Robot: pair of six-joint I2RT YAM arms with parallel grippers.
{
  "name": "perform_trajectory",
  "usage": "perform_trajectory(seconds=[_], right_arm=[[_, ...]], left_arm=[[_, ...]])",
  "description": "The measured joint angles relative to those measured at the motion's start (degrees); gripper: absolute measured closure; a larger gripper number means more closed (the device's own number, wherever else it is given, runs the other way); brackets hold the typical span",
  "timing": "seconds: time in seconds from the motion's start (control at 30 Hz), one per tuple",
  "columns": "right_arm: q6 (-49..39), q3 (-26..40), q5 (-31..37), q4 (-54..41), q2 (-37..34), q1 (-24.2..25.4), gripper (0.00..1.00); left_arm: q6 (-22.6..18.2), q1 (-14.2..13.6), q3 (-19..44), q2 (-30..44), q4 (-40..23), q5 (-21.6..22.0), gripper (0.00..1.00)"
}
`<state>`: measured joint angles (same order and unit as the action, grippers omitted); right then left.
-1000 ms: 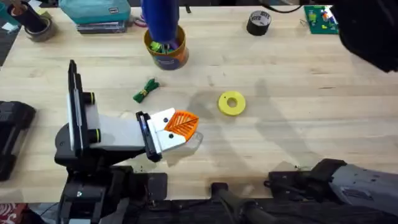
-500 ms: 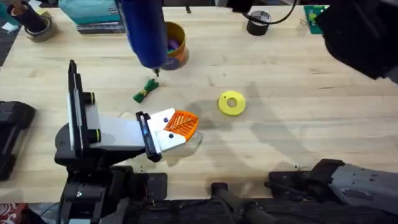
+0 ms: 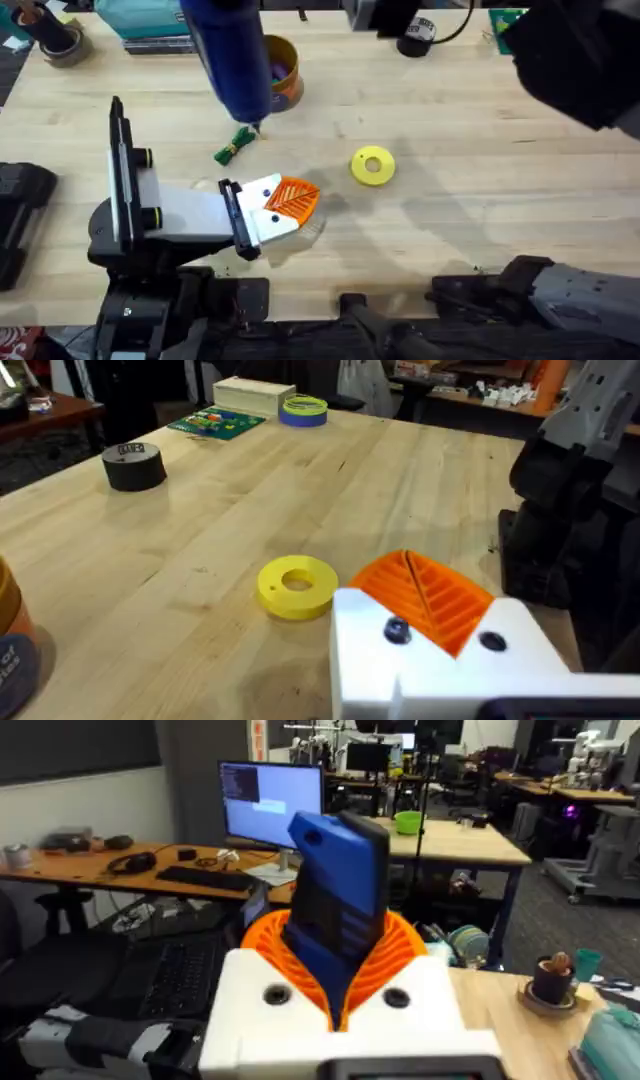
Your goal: Pick up the gripper from the table and insert it into the empty holder that is missing its gripper. Then pick up a screw, insert it into the mounting hole, and use the screwdriver to tighten it. Finally, clean up the table by picking up the vegetable and placing it into the bucket.
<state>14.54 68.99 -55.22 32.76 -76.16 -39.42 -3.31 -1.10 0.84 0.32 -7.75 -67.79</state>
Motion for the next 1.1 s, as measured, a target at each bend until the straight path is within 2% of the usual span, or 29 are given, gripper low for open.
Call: perform_trajectory(seconds=[0.57, 0.87, 1.1], right_arm=[[-0.91, -4.42, -2.86, 3.77, 0.00, -0.99, 0.977], [-0.54, -9.13, -3.80, 12.25, 0.00, -1.29, 0.977], [0.37, -11.39, -3.76, 12.69, 0.00, -1.30, 0.977]], left_arm=[[0.00, 0.00, 0.00, 0.00, 0.00, 0.00, 0.996], [0.00, 0.00, 0.00, 0.00, 0.00, 0.00, 0.996], [0.02, 0.00, 0.00, 0.00, 0.00, 0.00, 0.996]])
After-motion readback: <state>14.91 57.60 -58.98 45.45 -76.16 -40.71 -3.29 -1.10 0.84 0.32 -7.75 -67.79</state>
